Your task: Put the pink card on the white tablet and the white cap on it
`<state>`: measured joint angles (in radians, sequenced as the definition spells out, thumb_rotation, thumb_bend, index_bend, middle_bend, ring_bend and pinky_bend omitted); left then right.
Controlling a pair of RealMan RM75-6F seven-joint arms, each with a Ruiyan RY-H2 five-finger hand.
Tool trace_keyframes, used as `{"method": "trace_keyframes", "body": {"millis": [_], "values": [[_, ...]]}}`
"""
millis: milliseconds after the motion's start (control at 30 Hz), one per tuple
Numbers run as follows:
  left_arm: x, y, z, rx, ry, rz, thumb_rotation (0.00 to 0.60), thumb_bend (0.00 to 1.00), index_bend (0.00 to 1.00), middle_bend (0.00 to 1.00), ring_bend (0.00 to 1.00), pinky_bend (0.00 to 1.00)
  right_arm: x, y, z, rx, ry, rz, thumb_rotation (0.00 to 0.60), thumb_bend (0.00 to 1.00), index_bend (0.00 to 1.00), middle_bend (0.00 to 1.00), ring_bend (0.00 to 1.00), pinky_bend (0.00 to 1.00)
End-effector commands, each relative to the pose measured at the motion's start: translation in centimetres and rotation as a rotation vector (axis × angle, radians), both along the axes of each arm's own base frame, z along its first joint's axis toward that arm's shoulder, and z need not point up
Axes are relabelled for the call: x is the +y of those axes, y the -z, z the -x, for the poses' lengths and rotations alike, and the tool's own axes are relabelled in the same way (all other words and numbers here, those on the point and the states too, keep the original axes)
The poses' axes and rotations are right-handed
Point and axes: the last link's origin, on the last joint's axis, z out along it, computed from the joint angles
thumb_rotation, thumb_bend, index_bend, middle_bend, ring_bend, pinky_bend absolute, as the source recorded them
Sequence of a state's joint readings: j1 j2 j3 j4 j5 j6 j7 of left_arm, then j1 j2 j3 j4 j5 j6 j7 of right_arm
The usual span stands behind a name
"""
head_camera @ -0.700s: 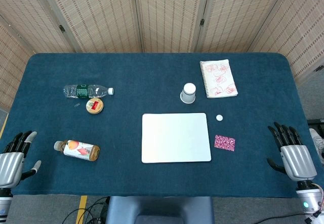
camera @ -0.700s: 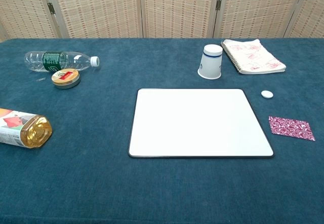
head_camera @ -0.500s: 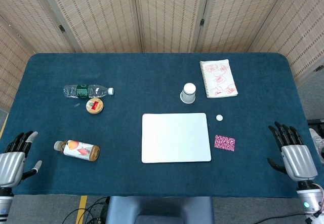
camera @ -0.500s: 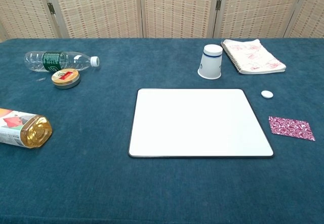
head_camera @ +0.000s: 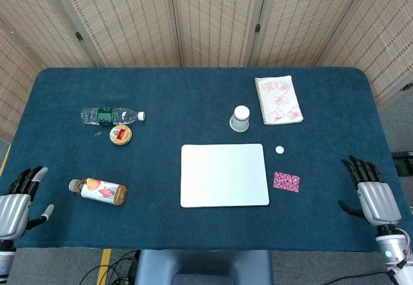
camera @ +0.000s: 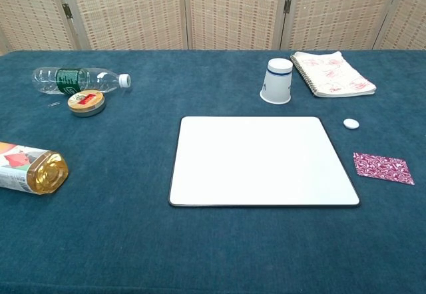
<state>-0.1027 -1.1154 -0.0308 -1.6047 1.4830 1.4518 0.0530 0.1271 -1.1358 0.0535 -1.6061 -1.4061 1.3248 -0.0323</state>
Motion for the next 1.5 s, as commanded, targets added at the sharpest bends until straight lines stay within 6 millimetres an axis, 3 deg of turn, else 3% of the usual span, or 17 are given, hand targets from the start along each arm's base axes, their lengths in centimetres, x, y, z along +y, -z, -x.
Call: {"method": "trace_keyframes", "body": {"millis": [33, 233, 600, 1167, 1500], "values": [[-0.3, -0.3, 0.3, -0.042, -0.015, 0.025, 0.600, 0.34, 0.00, 0.10, 0.07, 0.23, -0.2, 1.5, 0.1, -0.057, 0.061, 0.009, 0.600, 0.13, 0.04, 0.03, 0.00, 0.00], [-0.3, -0.8, 0.1, -0.123, 0.027, 0.051, 0.600, 0.34, 0.00, 0.10, 0.07, 0.23, -0.6, 3.5, -0.9, -0.084, 0.107, -0.064, 0.600, 0.13, 0.14, 0.04, 0.00, 0.00], [0.0, -1.9, 0.6, -0.193, 0.040, 0.056, 0.600, 0.34, 0.00, 0.10, 0.07, 0.23, -5.0, 4.3, -3.7, 0.024, 0.104, -0.191, 0.600, 0.14, 0.27, 0.06, 0.00, 0.00], [0.2, -2.6, 1.4, -0.268, 0.039, 0.103, 0.600, 0.34, 0.00, 0.10, 0.07, 0.23, -4.9, 8.6, -3.7, -0.010, 0.211, -0.135, 0.600, 0.14, 0.28, 0.06, 0.00, 0.00], [0.4, -3.2, 1.9, -0.312, 0.043, 0.106, 0.600, 0.34, 0.00, 0.10, 0.07, 0.23, -7.6, 10.7, -5.1, 0.008, 0.208, -0.195, 0.600, 0.14, 0.28, 0.06, 0.00, 0.00]]}}
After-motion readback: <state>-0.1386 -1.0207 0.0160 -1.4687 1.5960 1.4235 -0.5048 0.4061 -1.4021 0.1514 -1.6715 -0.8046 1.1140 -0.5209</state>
